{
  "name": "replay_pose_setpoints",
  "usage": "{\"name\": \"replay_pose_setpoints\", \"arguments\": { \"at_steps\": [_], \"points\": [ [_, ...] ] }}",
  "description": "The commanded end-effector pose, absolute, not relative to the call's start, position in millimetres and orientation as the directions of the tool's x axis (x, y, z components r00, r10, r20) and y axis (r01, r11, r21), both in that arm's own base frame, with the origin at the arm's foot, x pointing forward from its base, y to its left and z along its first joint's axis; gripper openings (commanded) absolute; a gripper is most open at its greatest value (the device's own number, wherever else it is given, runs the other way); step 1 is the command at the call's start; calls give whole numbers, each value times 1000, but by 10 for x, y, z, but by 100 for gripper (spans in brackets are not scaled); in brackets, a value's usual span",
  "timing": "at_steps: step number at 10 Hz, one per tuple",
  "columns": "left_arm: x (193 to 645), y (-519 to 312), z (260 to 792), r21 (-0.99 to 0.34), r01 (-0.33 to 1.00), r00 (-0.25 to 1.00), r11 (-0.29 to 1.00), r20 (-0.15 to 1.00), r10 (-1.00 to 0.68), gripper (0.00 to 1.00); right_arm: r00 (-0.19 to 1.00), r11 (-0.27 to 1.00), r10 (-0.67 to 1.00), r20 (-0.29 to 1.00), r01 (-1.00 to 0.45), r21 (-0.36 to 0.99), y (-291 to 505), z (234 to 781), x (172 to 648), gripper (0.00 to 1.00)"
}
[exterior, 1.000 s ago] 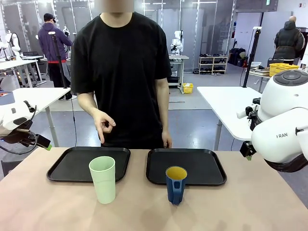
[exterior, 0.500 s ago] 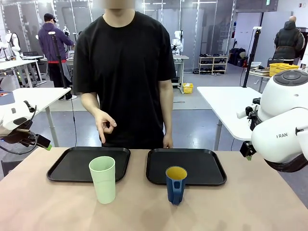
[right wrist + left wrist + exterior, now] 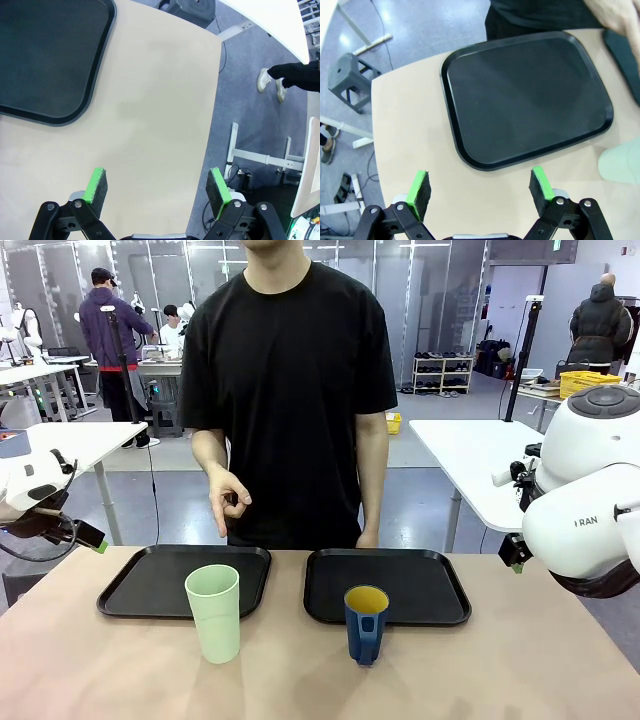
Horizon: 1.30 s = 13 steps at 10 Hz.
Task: Sort and store the cups by type.
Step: Pick up the Reusable plastic cup.
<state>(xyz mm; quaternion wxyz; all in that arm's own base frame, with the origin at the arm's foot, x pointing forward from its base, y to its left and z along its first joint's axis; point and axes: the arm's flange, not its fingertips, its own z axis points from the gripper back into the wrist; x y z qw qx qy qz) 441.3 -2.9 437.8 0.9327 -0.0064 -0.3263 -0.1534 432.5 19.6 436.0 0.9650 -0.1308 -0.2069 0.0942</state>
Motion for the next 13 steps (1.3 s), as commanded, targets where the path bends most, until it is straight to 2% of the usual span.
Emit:
{"name": "replay_pose_setpoints", "arguments": {
  "at_steps": [1, 2, 3, 4, 5, 7, 8, 9, 13],
  "points": [
    [4308, -17, 4473, 174, 424, 693, 889, 569, -442, 100, 897, 948, 236, 375, -127, -291, 193, 4351, 4324, 100],
    [4276, 1, 4540, 246, 502, 650, 829, 525, -549, 100, 897, 948, 236, 375, -127, -291, 193, 4351, 4324, 100],
    [4241, -9, 4609, 339, 632, 539, 697, 455, -709, 100, 897, 948, 236, 375, -127, -291, 193, 4351, 4324, 100],
    [4196, -30, 4630, 395, 755, 415, 523, 329, -848, 100, 897, 948, 236, 375, -127, -291, 193, 4351, 4324, 100],
    [4181, -20, 4643, 411, 833, 288, 370, 249, -925, 100, 897, 948, 236, 375, -127, -291, 193, 4351, 4324, 100],
    [4169, -37, 4581, 419, 886, 148, 200, 154, -977, 100, 897, 948, 236, 375, -127, -291, 193, 4351, 4324, 100],
    [4186, -56, 4539, 443, 887, 55, 130, 178, -982, 100, 897, 948, 236, 375, -127, -291, 193, 4351, 4324, 100],
    [4222, -62, 4491, 438, 893, 12, 102, 204, -979, 100, 897, 948, 236, 375, -127, -291, 193, 4351, 4324, 100],
    [4338, -38, 4333, 378, 921, 27, 92, 173, -984, 100, 897, 948, 236, 375, -127, -291, 193, 4351, 4324, 100]
  ]
}}
